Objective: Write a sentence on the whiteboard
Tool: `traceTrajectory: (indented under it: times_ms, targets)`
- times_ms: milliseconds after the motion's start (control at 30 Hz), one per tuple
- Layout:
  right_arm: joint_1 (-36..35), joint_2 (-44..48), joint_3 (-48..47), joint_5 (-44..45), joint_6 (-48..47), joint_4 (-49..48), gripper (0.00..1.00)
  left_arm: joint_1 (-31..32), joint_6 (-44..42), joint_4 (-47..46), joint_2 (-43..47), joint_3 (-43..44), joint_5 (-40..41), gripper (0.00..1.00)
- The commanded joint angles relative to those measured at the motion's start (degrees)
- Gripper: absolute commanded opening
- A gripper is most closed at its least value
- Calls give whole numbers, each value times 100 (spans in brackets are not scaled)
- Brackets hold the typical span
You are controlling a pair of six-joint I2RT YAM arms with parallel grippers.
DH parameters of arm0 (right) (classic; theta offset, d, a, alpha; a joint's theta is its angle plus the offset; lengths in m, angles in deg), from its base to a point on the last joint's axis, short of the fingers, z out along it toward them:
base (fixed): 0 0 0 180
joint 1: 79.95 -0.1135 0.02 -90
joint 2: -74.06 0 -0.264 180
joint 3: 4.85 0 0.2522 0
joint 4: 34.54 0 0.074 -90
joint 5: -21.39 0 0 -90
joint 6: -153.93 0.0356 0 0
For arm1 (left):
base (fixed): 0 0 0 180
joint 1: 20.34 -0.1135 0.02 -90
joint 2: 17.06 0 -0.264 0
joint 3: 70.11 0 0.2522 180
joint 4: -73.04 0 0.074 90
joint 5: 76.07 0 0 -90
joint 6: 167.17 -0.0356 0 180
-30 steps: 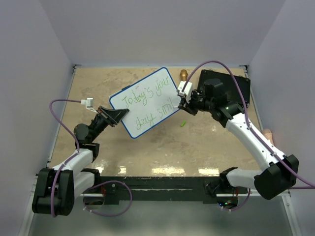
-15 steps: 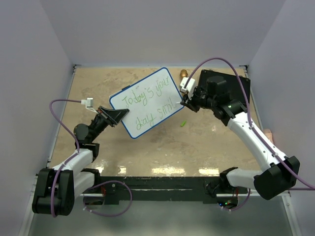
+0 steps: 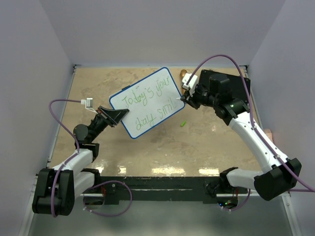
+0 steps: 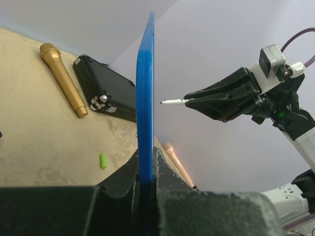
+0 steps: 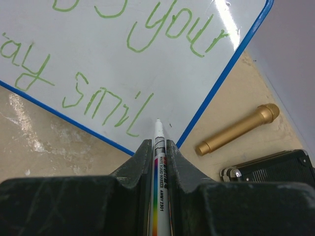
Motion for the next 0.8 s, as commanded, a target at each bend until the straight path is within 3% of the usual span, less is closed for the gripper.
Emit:
traceTrajectory:
  times_ms: [0, 367, 767]
  targets:
    - [22, 16, -130, -66, 65, -263, 0, -59, 171, -865, 83, 72, 71, 0]
    - [13, -72, -16, -426, -252, 115, 0, -67, 179, -892, 66, 72, 80, 0]
    - [22, -212, 45, -251, -261, 124, 0, -67, 188, -892, 75, 80, 71, 0]
